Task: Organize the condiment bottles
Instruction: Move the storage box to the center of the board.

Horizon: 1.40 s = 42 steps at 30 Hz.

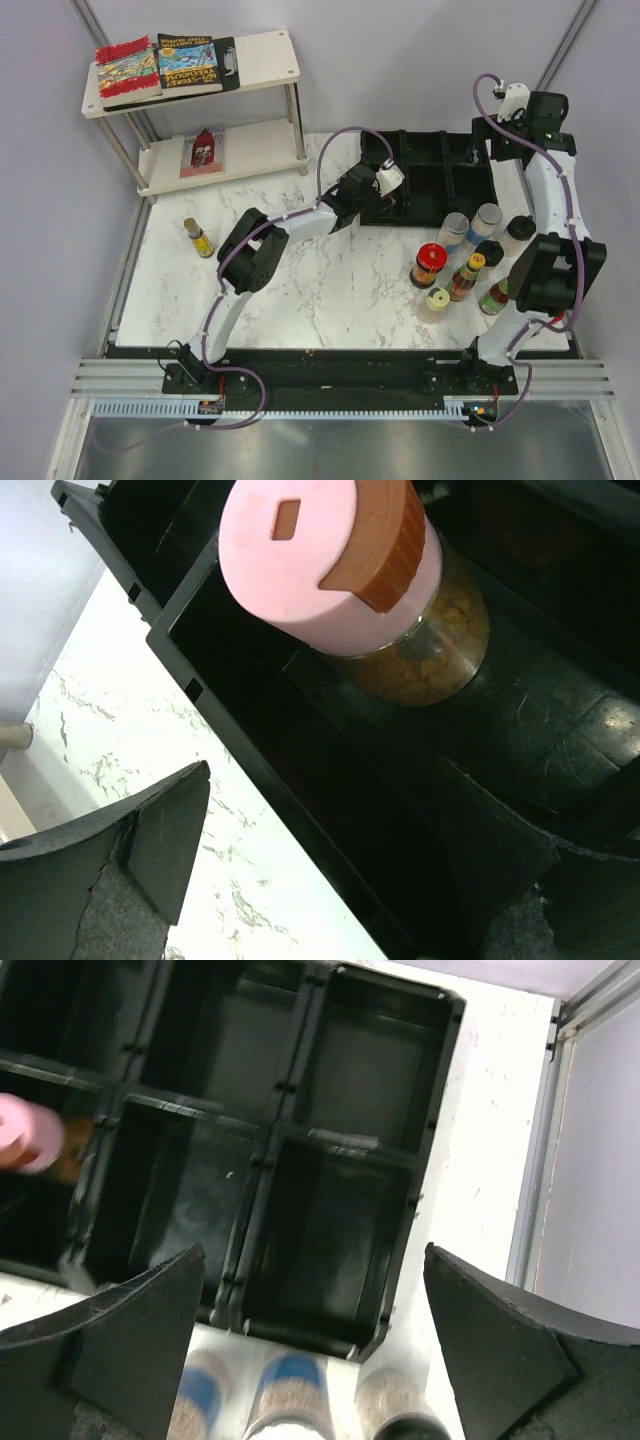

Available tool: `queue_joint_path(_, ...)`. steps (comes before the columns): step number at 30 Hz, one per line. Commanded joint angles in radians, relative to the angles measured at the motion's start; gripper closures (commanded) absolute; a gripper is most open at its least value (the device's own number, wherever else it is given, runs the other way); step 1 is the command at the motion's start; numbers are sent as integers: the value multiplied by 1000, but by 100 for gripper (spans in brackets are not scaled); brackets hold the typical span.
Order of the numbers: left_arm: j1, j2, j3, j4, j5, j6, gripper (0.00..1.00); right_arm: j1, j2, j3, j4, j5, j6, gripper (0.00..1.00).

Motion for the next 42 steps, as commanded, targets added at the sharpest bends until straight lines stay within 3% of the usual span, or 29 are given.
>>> queue_joint_path(1, 5, -65, -39, -119, 3, -43, 1, 33, 131, 154, -2, 53, 47, 3)
queue_joint_path(16, 3, -185, -178, -163, 86, -112, 0, 202, 347, 283, -105, 159, 37, 4)
queue_joint_path(30, -6, -305, -292, -189, 256, -141, 1, 258, 375, 289, -147, 157, 83, 8)
queue_joint_path(37, 5, -346, -249, -221, 225, -167, 1, 259, 297, 254, -150, 179, 103, 20)
queue_joint_path(42, 20, -387, -197, -252, 212, -170, 1, 261, 234, 222, -165, 214, 97, 39)
